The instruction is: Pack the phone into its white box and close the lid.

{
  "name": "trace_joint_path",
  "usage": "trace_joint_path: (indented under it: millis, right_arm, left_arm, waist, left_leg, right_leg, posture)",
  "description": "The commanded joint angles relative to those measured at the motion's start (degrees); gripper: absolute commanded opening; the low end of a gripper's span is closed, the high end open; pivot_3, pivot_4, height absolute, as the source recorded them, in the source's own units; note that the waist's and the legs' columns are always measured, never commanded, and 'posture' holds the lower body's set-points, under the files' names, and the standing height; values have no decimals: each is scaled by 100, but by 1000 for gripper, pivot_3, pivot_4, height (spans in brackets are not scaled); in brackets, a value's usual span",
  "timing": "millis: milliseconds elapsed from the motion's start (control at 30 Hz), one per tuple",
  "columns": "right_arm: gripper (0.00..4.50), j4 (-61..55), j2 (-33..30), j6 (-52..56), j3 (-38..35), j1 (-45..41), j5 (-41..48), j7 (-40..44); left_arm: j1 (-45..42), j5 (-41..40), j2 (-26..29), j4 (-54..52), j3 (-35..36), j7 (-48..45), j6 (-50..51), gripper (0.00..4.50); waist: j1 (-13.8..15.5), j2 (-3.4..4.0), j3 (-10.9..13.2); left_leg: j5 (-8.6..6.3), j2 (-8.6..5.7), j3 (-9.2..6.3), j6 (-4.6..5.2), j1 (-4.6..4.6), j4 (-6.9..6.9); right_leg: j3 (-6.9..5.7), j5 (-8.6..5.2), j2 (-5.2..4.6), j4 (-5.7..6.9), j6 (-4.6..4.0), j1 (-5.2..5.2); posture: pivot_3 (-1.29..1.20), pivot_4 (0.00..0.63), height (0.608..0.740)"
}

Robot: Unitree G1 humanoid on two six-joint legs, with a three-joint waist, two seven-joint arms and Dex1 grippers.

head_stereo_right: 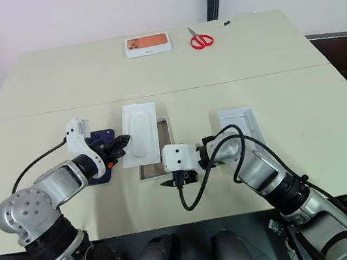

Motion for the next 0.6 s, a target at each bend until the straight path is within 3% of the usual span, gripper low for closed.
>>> trace_joint_path:
  millis: [33,267,600]
  right_arm:
    - [3242,-476,-90,181,-616,69,629,162]
    - [3242,-906,-708,688,-1438,476,1432,474]
    - [3242,-794,-928,557,-1600,637,1433,351]
  left_arm:
    - [-59,60,-181,-264,-61,199,49,0]
    - [71,308,-761,-393,-151,909,49,0]
    - [273,219,-1010,-486,-419,1326,49,0]
  waist:
    - [17,0,0]
    - [15,-3,1]
    - [14,-4,2]
  left_leg:
    - [0,0,0,0,0,0]
    - [-11,-1,-1,18,0,0]
    - [-13,0,0,22,0,1]
  right_leg:
    - [0,0,0,0,0,0]
    - [0,0,-1,-2,1,3]
    - [2,0,1,0,1,3]
  posture:
    - [0,150,740]
    - [0,150,740]
    - [0,150,740]
